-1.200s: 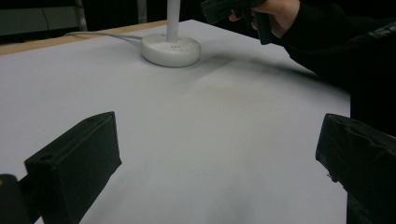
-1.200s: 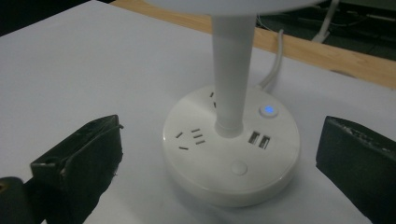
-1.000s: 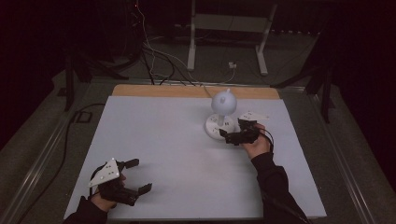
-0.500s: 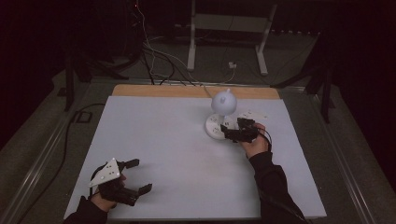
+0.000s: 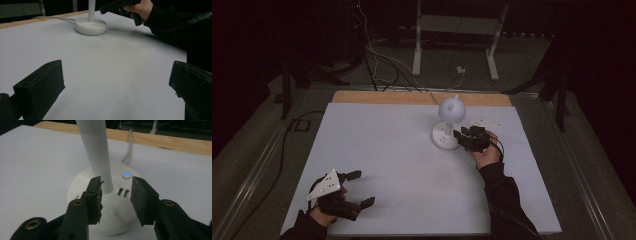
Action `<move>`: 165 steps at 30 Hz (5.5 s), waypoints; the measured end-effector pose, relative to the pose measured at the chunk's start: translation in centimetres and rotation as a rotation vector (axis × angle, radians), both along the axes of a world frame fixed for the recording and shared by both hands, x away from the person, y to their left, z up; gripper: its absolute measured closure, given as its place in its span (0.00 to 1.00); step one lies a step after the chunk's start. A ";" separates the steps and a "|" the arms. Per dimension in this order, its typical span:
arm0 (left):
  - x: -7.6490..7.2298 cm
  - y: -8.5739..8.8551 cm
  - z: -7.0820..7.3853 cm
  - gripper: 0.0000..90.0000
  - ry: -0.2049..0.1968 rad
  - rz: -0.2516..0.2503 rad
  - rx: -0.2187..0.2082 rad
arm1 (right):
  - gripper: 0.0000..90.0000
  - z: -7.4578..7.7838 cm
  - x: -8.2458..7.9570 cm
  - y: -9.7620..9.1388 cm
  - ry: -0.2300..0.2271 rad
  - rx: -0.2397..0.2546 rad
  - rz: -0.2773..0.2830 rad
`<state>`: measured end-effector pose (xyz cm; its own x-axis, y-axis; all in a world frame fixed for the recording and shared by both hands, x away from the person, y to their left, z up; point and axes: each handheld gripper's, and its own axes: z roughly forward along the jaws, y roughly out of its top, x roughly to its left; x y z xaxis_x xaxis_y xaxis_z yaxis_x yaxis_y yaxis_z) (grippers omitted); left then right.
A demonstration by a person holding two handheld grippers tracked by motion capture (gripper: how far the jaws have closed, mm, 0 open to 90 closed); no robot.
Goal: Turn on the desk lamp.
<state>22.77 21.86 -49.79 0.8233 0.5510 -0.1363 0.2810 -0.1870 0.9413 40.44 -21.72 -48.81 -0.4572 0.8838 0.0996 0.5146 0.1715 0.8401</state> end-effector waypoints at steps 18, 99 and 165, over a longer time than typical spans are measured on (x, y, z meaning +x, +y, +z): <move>0.0 0.0 0.0 0.00 0.000 0.000 -0.002 | 1.00 -0.9 0.3 0.0 0.003 -0.053 0.014; 0.1 0.0 0.0 0.00 0.005 -0.006 -0.009 | 0.00 1.5 -1.4 0.2 0.016 0.003 0.200; -0.1 -0.1 0.1 0.00 -0.003 -0.006 -0.002 | 0.00 -2.6 -14.9 -9.7 0.157 -0.001 0.227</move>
